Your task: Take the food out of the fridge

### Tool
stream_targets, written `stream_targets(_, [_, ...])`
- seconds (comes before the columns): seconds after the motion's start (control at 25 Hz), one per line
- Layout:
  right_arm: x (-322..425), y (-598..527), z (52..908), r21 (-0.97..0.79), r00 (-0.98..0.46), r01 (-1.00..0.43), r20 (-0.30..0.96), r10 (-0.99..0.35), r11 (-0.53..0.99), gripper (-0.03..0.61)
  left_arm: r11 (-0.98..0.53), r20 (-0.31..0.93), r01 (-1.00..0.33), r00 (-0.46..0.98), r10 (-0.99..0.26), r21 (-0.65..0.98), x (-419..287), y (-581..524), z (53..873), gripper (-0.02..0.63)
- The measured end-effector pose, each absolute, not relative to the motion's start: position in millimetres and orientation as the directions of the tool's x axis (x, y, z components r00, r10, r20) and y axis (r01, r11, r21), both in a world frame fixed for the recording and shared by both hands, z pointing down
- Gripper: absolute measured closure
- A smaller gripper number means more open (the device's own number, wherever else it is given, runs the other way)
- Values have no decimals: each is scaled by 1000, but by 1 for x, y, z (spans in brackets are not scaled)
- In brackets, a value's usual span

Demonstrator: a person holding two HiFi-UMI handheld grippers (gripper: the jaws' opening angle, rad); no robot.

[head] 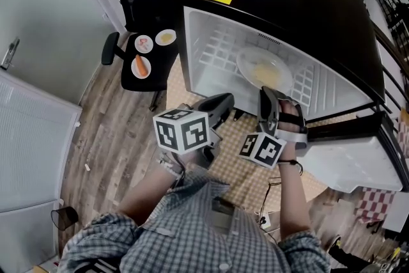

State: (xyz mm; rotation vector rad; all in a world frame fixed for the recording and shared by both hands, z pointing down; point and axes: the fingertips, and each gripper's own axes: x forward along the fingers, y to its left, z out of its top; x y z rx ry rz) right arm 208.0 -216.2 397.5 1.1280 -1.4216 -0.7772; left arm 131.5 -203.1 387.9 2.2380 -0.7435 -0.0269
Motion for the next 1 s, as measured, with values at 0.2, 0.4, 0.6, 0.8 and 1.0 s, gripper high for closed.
stream_targets(0.2, [210,-211,396,922,52,-209,344,-938,326,557,-503,184,-479,830,-526,719,143,-220,390,542])
stream_targets(0.4, [212,-205,396,923,44,-199,343,-938,328,558,-440,109,-365,855,-507,821,161,-239,384,497])
stream_targets(0.6, [211,-203,396,902,16,-256,364,-931,348,557,-404,89,-320,864,-495,857,171,-246,383,489])
stream_targets(0.8, [213,-189,391,845,-26,-384,393,-919,372,509,-366,77,-288,866,-495,885,175,-250,386,489])
stream_targets(1.0, [221,-176,381,207,-214,-932,351,-911,299,509,-339,67,-266,864,-498,902,176,-253,387,489])
